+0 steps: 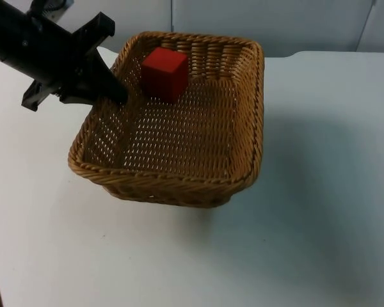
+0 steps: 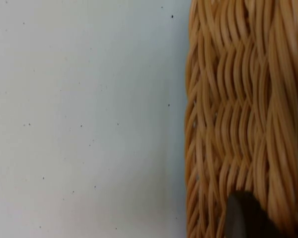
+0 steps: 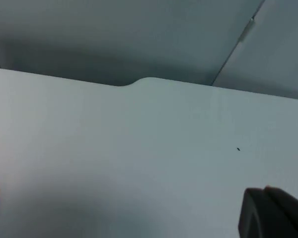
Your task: Pick up the basket with the left hand and place the cube into the basket with the right hand.
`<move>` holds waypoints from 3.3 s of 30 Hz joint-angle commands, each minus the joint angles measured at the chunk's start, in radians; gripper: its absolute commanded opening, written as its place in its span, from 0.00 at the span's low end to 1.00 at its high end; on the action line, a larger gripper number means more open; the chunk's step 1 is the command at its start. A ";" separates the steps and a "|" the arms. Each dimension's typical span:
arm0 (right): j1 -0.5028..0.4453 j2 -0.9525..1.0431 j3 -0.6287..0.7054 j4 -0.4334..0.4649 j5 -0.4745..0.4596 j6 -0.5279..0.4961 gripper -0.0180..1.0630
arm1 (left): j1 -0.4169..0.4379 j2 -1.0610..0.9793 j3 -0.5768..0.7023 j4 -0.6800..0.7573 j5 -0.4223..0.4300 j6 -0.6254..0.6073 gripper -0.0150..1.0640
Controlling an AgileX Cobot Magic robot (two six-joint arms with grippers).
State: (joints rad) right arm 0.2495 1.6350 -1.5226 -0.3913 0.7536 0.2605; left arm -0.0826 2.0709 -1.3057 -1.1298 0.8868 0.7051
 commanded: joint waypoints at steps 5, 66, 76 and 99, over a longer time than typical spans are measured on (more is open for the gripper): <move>-0.009 -0.005 -0.004 0.052 -0.018 -0.018 0.01 | -0.001 -0.016 -0.008 -0.040 0.018 -0.003 0.01; -0.009 -0.103 -0.004 -0.134 0.008 0.120 0.01 | 0.053 -0.306 -0.415 0.618 0.166 -0.225 0.01; -0.009 -0.529 0.107 -0.393 -0.010 0.386 0.01 | 0.053 -0.797 -0.223 0.845 0.209 -0.376 0.01; -0.009 -1.635 0.985 0.504 0.128 -0.277 0.01 | 0.051 -2.016 0.633 0.934 0.242 -0.483 0.01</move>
State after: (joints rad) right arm 0.2479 0.0033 -0.5341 0.0432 0.8349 0.0423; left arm -0.0316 0.0423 -0.6943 -0.2074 1.1064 0.2416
